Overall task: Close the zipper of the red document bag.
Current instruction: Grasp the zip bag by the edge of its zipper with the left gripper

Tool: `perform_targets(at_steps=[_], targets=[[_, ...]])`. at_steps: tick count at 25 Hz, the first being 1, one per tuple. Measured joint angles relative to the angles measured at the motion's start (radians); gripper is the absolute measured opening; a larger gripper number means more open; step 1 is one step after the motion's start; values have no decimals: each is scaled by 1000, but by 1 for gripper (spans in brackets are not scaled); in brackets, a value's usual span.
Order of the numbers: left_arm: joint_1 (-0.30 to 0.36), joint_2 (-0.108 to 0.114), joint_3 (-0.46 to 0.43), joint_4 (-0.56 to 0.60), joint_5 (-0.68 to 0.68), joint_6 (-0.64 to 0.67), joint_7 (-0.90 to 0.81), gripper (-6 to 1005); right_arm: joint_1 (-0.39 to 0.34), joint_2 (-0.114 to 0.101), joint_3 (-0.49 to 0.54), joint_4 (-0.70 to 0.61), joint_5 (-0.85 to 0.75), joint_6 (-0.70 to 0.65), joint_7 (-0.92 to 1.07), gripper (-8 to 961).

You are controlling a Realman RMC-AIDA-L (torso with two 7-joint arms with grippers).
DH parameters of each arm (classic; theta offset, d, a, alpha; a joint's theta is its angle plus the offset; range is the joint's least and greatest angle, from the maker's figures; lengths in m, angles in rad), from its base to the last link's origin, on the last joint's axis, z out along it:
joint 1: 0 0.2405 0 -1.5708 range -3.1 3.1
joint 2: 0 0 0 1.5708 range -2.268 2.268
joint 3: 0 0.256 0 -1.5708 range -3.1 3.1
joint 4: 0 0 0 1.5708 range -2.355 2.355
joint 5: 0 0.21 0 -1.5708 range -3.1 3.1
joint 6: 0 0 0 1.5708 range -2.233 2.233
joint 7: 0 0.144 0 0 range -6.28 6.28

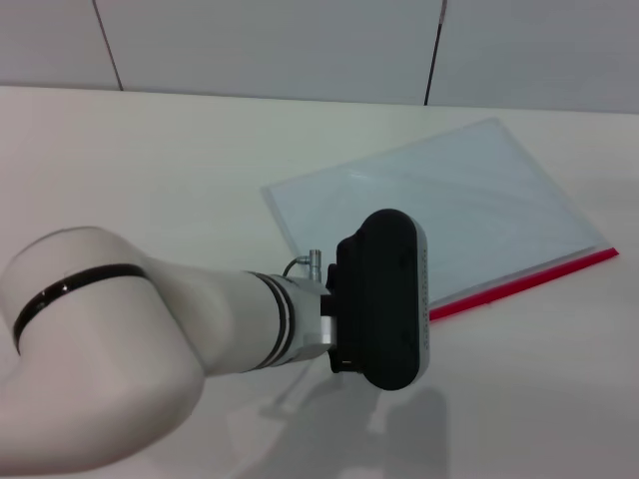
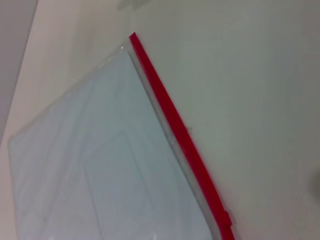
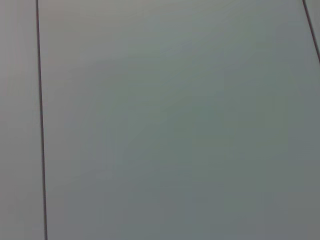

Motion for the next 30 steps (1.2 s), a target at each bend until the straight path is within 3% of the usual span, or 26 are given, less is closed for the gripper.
perform_targets(at_steps=[9,24,30], targets=[[-2,-1,-4,-101,1,-109,20,664,0,0,0,0,-2,0,0,886],[-8,-6,3,-306,-1,-426,32,650,0,0,0,1,-3,-3,0,885],[-8,-7,17,-339,-2,-497,29,644,0,0,0,2,-3,-7,0,884]])
